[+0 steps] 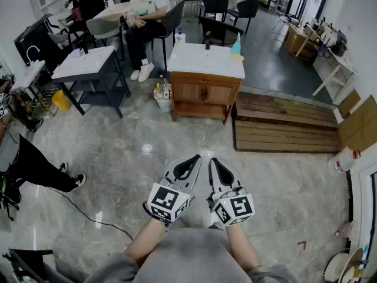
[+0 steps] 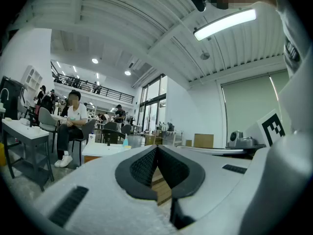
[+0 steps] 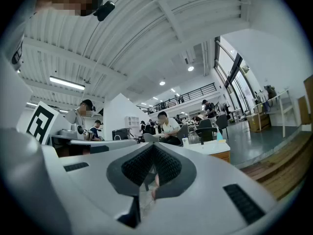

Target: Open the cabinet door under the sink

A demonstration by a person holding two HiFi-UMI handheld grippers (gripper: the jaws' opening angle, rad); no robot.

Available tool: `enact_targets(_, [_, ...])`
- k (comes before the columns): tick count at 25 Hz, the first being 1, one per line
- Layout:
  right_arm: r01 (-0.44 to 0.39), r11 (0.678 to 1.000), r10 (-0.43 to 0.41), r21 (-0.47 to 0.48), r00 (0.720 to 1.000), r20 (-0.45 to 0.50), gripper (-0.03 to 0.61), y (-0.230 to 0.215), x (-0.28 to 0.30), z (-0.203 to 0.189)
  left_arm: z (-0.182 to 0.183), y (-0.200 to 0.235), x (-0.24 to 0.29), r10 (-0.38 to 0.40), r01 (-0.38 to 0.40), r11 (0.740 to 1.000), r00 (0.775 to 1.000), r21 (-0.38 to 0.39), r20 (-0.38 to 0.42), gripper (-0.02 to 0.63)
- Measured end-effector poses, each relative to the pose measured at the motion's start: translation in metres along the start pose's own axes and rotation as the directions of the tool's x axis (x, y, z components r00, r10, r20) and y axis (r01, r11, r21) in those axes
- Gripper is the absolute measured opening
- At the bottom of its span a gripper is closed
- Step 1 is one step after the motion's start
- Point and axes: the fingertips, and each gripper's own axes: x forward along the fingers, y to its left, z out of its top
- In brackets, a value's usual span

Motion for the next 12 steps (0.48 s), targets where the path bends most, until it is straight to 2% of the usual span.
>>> enact_targets(12, [0.013, 0.999, -0.013, 0.043, 1.000, 0.001, 0.009, 0.017, 0.009, -0.014, -0.013, 0.020, -0.020, -0.007, 0.007, 1.000, 1.000, -0.021, -0.026, 0.008])
